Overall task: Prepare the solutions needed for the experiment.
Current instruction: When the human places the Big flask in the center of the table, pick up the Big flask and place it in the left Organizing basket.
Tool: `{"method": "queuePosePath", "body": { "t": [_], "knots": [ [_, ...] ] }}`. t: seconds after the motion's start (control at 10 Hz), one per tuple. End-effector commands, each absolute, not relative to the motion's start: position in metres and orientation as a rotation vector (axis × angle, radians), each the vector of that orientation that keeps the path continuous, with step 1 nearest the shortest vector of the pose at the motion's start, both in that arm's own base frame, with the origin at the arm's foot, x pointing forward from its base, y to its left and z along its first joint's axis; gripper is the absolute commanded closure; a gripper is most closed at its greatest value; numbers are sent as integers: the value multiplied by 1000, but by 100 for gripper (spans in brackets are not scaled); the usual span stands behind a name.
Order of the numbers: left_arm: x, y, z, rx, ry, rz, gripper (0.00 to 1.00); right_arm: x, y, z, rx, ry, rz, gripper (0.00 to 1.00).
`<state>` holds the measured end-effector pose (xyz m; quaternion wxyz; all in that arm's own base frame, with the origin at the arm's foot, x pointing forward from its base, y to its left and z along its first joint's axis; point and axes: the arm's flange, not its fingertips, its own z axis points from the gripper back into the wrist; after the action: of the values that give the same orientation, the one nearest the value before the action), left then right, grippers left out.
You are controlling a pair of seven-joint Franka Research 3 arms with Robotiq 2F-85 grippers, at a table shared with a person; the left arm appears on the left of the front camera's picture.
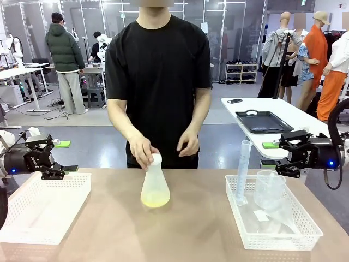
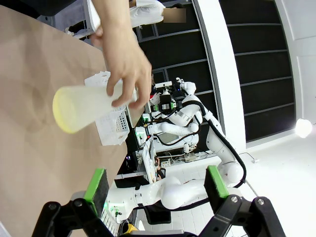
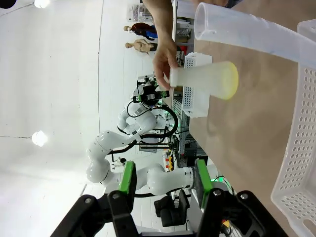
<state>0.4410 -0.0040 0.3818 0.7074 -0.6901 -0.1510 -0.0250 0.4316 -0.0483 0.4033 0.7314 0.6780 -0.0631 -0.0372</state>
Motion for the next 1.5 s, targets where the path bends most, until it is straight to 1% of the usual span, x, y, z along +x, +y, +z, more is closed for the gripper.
{"method": "queuePosePath", "body": {
  "t": [0.0, 1.1, 1.4],
  "knots": [
    [441, -4, 383, -1528, -338, -53, 0, 432, -49, 405, 1508, -145, -81, 40],
    [441, -4, 382, -1533, -335, -56, 0, 432, -49, 405, 1508, -145, -81, 40],
    [468, -33, 392, -1513, -315, -183, 0, 432, -49, 405, 1508, -145, -81, 40]
  ]
}}
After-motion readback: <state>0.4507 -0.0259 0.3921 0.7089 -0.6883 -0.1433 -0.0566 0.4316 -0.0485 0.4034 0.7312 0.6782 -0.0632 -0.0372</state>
